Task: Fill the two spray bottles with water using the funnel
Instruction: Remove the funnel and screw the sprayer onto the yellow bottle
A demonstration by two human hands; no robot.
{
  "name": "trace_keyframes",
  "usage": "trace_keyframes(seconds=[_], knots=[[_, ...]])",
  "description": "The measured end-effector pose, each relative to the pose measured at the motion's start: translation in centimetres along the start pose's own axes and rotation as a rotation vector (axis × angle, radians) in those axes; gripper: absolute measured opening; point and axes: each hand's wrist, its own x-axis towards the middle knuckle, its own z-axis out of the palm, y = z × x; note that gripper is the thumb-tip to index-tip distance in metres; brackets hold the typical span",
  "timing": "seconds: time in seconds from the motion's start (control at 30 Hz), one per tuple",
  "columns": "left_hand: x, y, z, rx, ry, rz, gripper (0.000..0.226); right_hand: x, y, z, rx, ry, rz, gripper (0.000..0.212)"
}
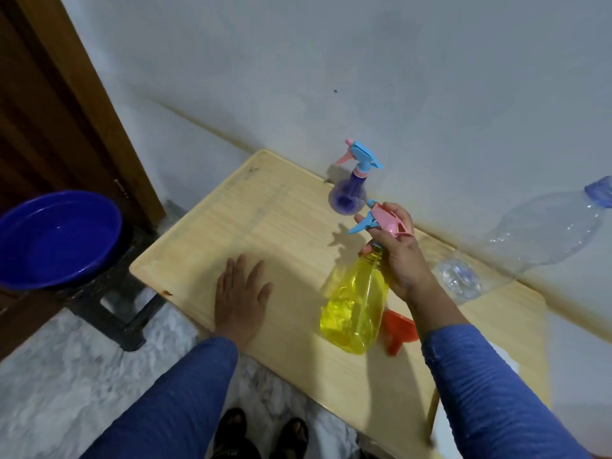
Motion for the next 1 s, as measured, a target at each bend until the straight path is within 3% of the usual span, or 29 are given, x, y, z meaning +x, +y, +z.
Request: trace_keyframes(seconds=[0.13,0.27,0.63,1.0], knots=[[0.2,0.0,0.4,0.036,0.054,-0.024,0.067,0.8,1.2,-0.9,0.133,-0.089,0.205,0.034],[0.4,-0.3,0.8,0.049,0.052,-0.047,0.066,1.5,2.6,-0.8,0.095,-0.079,0.29,0.016],[0.5,-0.1,0.8,0.011,0.083,-0.04,0.067,2.7,4.5,-1.7,0.149,0.01,0.493,0.031],[0.3,0.1,0.5,0.074,0.065,-0.045,0.07,2.7,4.2,-1.7,0.023,0.041,0.419,0.029]])
